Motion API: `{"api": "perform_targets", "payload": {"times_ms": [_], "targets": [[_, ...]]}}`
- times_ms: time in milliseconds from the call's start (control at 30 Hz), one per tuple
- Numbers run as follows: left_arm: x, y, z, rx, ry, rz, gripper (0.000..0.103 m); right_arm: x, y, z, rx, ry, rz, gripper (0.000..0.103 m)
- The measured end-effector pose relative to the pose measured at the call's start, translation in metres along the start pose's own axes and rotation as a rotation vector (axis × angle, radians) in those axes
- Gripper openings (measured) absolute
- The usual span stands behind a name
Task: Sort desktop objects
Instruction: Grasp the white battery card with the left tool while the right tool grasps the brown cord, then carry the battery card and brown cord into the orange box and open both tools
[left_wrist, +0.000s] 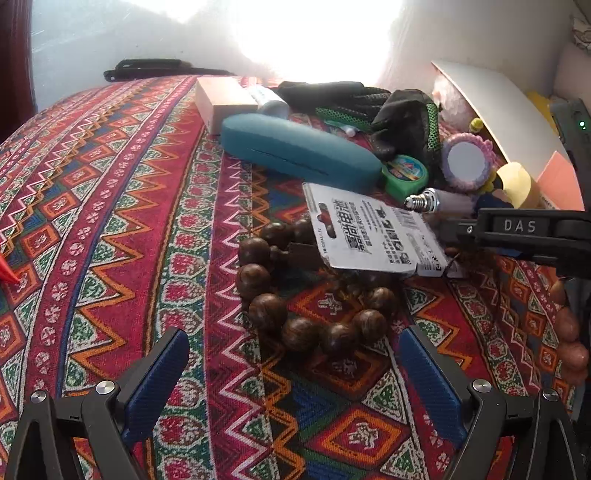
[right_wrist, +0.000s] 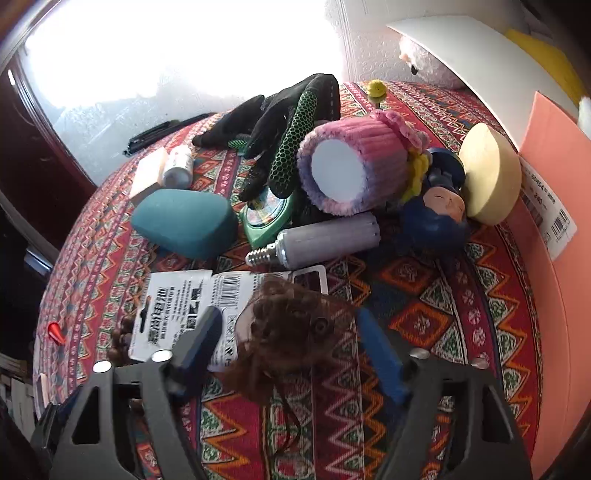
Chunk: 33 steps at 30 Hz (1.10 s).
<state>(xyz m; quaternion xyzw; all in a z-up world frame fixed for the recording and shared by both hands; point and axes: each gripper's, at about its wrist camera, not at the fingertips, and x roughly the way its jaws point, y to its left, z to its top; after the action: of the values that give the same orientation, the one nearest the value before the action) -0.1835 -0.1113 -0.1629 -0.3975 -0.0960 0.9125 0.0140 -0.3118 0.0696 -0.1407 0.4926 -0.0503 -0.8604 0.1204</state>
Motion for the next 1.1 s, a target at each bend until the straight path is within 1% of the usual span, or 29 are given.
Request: {"api": "perform_targets", "payload": {"times_ms": [33, 67, 100, 133, 233, 333, 433, 533, 633, 700, 733, 833, 867, 900, 933, 967, 1100], "targets": [[0.004, -0.005, 0.002, 0.015, 0.002, -0.003, 0.095, 0.004, -0.001, 0.002, -0.001, 0.012, -0.009, 0.041], [0.008, -0.01, 0.005, 0.027, 0.006, -0.01, 0.095, 0.002, -0.003, 0.001, 0.0, 0.007, -0.007, 0.028], [0.012, -0.015, 0.007, 0.039, 0.009, -0.017, 0.095, -0.003, -0.005, 0.0, -0.008, -0.006, -0.013, 0.022], [0.016, -0.021, 0.01, 0.052, 0.012, -0.022, 0.095, -0.011, -0.007, -0.002, -0.015, -0.023, -0.026, 0.019], [0.028, -0.041, 0.018, 0.101, 0.008, -0.017, 0.096, -0.039, -0.019, -0.008, 0.011, -0.079, -0.048, 0.016], [0.037, -0.063, 0.029, 0.226, 0.035, -0.069, 0.096, -0.067, -0.037, -0.014, 0.061, -0.124, -0.016, 0.016], [0.025, -0.091, 0.027, 0.45, 0.021, -0.083, 0.096, -0.088, -0.054, -0.024, 0.092, -0.143, 0.009, 0.016], [0.011, -0.121, 0.009, 0.677, 0.006, -0.099, 0.096, -0.1, -0.067, -0.031, 0.121, -0.13, 0.046, 0.016], [0.003, -0.152, -0.022, 0.855, -0.011, -0.146, 0.096, -0.104, -0.077, -0.037, 0.152, -0.109, 0.117, 0.016], [0.012, -0.173, -0.04, 0.97, -0.082, -0.037, 0.096, -0.104, -0.08, -0.039, 0.168, -0.091, 0.157, 0.016], [0.02, -0.179, -0.044, 0.998, -0.103, 0.011, 0.096, -0.105, -0.079, -0.04, 0.172, -0.086, 0.177, 0.016], [0.032, -0.19, -0.037, 0.988, -0.176, 0.06, 0.096, -0.11, -0.076, -0.042, 0.174, -0.08, 0.231, 0.016], [0.037, -0.192, -0.033, 0.984, -0.198, 0.091, 0.087, -0.112, -0.075, -0.044, 0.167, -0.082, 0.243, 0.016], [0.042, -0.192, -0.027, 0.972, -0.178, 0.106, 0.07, -0.115, -0.074, -0.044, 0.168, -0.087, 0.254, 0.016], [0.048, -0.192, -0.022, 0.959, -0.161, 0.124, 0.028, -0.117, -0.075, -0.045, 0.173, -0.091, 0.265, 0.016], [0.051, -0.191, -0.019, 0.952, -0.16, 0.165, 0.015, -0.119, -0.076, -0.046, 0.177, -0.093, 0.276, 0.016], [0.036, -0.177, -0.015, 0.888, -0.156, 0.16, 0.016, -0.132, -0.086, -0.05, 0.21, -0.135, 0.272, 0.017]]}}
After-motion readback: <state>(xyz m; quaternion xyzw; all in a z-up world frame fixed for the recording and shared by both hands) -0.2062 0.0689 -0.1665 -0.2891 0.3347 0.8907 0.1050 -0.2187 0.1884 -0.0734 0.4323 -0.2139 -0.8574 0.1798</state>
